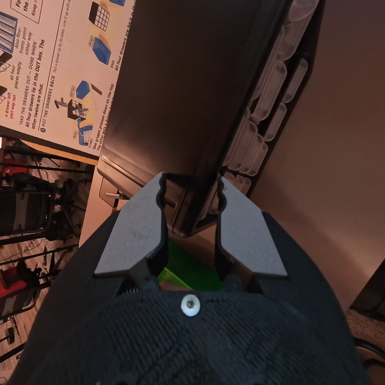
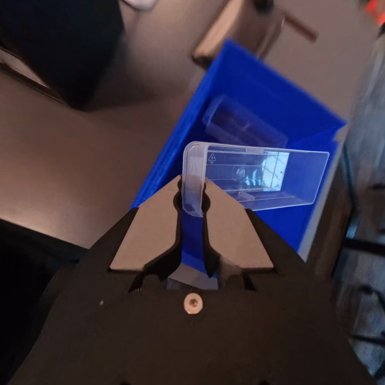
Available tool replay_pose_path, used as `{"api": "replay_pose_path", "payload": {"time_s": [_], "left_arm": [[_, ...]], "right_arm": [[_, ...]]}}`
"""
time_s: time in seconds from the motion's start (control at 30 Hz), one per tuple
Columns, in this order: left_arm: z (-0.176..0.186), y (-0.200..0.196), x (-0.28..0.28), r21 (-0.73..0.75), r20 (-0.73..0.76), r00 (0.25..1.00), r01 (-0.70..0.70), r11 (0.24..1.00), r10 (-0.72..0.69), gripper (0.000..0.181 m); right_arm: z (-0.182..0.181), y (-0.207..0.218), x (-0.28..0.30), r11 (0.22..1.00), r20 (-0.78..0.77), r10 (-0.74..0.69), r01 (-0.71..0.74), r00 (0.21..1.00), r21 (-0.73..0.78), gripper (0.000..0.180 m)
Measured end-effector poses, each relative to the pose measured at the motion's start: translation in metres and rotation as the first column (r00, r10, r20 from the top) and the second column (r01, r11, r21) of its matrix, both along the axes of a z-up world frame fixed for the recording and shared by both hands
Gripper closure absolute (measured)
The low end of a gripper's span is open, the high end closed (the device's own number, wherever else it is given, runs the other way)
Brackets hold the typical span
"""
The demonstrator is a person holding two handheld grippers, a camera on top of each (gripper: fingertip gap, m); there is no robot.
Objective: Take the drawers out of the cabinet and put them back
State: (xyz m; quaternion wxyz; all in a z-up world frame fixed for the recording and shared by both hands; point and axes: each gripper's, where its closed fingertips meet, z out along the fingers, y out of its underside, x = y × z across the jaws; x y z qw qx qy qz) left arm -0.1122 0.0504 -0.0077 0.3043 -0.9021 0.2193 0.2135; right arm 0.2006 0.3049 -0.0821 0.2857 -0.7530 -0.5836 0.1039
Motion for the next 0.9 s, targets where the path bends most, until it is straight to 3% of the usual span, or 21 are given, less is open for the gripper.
{"api": "replay_pose_path", "payload": {"time_s": [0.13, 0.27, 0.37, 0.43, 0.67, 0.9], "left_arm": [[0.0, 0.0, 0.0, -0.001, 0.004, 1.0, 0.002, 1.0, -0.002, 0.133], [0.0, 0.0, 0.0, -0.016, -0.009, 1.0, 0.003, 1.0, -0.003, 0.133], [0.0, 0.0, 0.0, -0.016, -0.008, 1.0, 0.006, 1.0, -0.006, 0.133], [0.0, 0.0, 0.0, -0.008, -0.004, 1.0, 0.01, 1.0, -0.01, 0.133], [0.0, 0.0, 0.0, 0.013, 0.005, 1.0, 0.012, 1.0, -0.012, 0.133], [0.0, 0.0, 0.0, 0.003, -0.008, 1.0, 0.01, 1.0, -0.01, 0.133]], "right_arm": [[-0.078, 0.027, -0.011, 0.988, 0.137, -0.059, 0.077, 0.989, -0.132, 0.166], [-0.119, 0.053, -0.02, 0.985, 0.226, -0.107, 0.135, 0.968, -0.111, 0.143], [-0.108, 0.062, -0.036, 0.989, 0.15, -0.127, 0.137, 0.981, -0.06, 0.139], [-0.092, 0.06, -0.05, 0.99, 0.049, -0.114, 0.117, 0.992, -0.075, 0.148], [-0.053, 0.056, -0.047, 0.994, 0.011, -0.06, 0.061, 0.998, -0.088, 0.149], [-0.074, 0.057, 0.023, 0.984, 0.263, -0.08, 0.118, 0.961, -0.132, 0.161]]}}
